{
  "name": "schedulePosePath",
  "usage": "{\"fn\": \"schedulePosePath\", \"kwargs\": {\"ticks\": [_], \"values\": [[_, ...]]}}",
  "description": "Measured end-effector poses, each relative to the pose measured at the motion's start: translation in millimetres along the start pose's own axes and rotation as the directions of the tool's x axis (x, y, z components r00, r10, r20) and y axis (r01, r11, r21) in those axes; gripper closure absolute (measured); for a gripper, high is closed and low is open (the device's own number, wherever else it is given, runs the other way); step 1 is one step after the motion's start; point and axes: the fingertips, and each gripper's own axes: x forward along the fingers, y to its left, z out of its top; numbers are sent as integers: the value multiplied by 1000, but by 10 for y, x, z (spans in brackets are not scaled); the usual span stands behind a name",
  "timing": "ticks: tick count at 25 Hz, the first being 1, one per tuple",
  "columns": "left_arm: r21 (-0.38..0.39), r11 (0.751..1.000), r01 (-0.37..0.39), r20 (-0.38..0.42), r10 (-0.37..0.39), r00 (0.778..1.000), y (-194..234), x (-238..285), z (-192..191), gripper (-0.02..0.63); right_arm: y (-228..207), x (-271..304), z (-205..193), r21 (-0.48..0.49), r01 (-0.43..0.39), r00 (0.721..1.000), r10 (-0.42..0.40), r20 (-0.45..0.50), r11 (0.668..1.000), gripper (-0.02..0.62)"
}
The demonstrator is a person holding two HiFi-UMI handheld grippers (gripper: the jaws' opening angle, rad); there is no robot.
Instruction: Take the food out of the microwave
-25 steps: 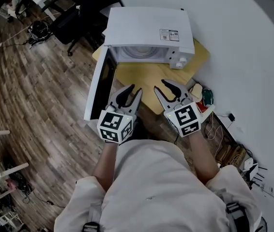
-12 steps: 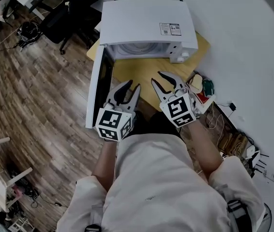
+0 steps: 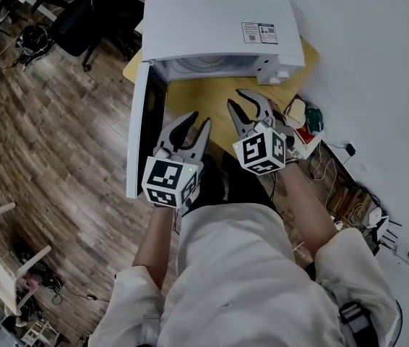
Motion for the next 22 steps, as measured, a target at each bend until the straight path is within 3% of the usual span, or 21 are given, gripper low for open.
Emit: {"fn": "schedulePosePath", "kwargs": {"ticks": [6, 22], "values": [[-9, 1000, -12, -13, 12, 1000, 153, 96, -122, 512, 29, 324, -90, -170, 35, 999, -39, -22, 985, 482], [-30, 999, -45, -37, 44, 998, 386, 183, -436, 512, -18, 1217, -520, -361, 93, 988, -130, -80, 928, 482]]}}
